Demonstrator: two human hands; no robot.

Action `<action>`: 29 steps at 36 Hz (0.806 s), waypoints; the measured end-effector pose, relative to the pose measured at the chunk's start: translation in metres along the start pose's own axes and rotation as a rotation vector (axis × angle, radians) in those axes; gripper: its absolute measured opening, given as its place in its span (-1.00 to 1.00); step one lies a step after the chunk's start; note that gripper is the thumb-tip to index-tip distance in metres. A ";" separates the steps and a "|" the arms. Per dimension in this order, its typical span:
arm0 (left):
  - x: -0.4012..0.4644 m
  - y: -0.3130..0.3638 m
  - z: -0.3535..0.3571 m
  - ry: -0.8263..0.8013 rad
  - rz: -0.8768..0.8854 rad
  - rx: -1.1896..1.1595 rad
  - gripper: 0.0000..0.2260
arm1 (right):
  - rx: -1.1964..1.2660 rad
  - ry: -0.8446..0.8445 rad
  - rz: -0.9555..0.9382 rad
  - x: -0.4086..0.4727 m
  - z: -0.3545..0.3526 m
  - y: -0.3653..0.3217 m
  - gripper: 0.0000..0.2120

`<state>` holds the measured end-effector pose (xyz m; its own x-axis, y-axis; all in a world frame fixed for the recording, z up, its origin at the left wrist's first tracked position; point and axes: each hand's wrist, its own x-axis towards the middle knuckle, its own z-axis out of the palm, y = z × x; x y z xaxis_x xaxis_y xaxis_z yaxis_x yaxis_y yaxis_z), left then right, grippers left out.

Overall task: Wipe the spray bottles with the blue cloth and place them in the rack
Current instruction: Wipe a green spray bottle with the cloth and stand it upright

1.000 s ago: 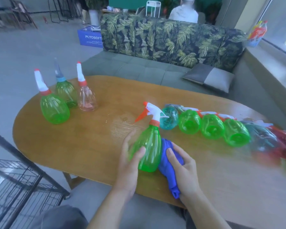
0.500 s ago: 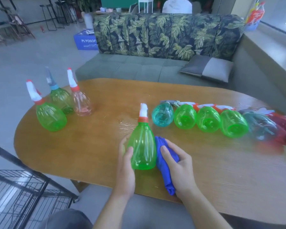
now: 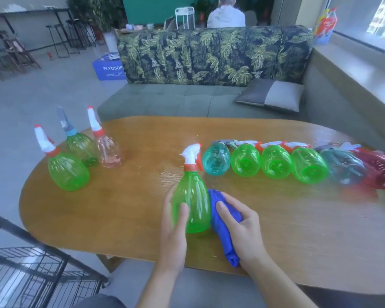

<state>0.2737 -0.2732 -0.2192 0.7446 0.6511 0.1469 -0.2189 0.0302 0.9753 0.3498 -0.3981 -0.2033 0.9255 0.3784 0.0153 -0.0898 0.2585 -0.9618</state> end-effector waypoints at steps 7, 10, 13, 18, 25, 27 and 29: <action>0.004 -0.004 0.000 0.007 0.003 -0.025 -0.42 | -0.004 0.019 -0.011 0.002 -0.001 0.001 -0.79; 0.005 -0.004 -0.003 -0.011 -0.016 -0.043 -0.46 | -0.019 0.019 -0.009 0.002 -0.002 0.004 -0.80; 0.004 -0.003 -0.004 -0.033 -0.015 -0.036 -0.49 | -0.013 0.028 0.010 0.002 -0.002 0.007 -0.80; 0.005 0.000 -0.002 -0.030 -0.024 -0.024 -0.55 | -0.027 0.017 0.001 0.004 -0.004 0.009 -0.80; -0.002 0.010 -0.004 -0.030 -0.028 -0.065 -0.47 | -0.133 0.018 -0.034 0.000 -0.001 0.014 -0.78; -0.002 0.011 -0.004 -0.003 -0.023 -0.093 -0.45 | -0.197 -0.007 -0.073 -0.002 -0.001 0.010 -0.76; 0.000 0.010 -0.004 0.017 -0.028 -0.133 -0.43 | -0.284 -0.063 -0.143 -0.003 -0.002 0.001 -0.73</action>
<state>0.2689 -0.2699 -0.2097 0.7412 0.6612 0.1157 -0.2802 0.1482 0.9484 0.3478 -0.4009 -0.2052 0.8959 0.4129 0.1641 0.1540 0.0579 -0.9864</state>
